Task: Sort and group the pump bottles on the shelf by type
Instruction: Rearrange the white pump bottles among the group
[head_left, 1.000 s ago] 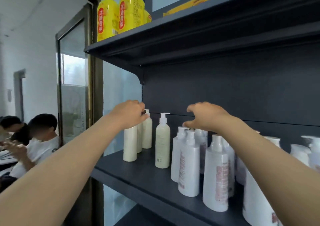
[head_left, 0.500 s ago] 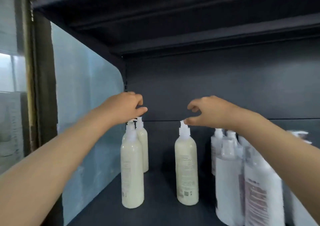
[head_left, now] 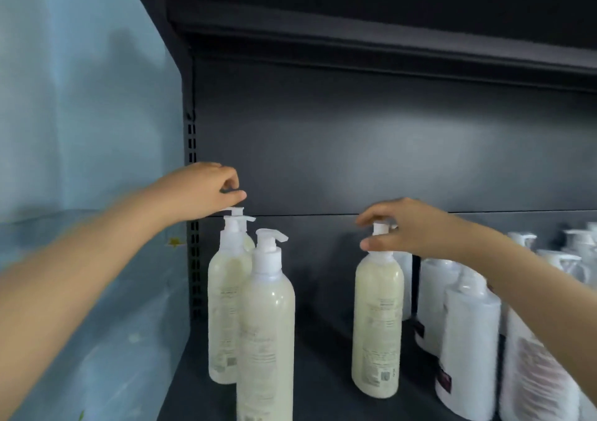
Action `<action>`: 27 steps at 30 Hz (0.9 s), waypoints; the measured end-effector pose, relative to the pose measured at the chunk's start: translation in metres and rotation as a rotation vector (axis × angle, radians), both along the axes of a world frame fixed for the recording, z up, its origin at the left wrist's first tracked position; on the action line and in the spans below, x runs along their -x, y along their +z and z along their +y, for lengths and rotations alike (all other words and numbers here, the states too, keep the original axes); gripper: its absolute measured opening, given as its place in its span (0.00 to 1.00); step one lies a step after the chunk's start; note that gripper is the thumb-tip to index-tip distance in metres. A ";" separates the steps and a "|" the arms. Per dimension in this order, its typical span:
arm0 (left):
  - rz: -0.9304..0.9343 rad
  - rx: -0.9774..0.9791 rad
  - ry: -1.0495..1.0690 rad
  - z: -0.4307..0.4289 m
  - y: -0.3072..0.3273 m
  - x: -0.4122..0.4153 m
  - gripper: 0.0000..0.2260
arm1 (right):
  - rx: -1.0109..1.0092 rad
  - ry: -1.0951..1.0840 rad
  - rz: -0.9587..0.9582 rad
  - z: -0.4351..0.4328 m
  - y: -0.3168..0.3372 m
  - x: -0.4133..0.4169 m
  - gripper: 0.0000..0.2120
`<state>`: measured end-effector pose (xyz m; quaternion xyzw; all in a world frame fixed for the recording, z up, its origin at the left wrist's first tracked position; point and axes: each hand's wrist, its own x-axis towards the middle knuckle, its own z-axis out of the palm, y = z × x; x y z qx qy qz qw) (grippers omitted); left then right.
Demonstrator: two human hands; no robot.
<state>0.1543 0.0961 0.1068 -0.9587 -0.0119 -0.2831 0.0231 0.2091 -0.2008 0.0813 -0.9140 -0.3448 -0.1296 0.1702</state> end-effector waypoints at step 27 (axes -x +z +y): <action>0.070 0.359 -0.153 0.040 -0.026 -0.063 0.04 | -0.556 0.153 0.261 0.126 -0.026 -0.091 0.24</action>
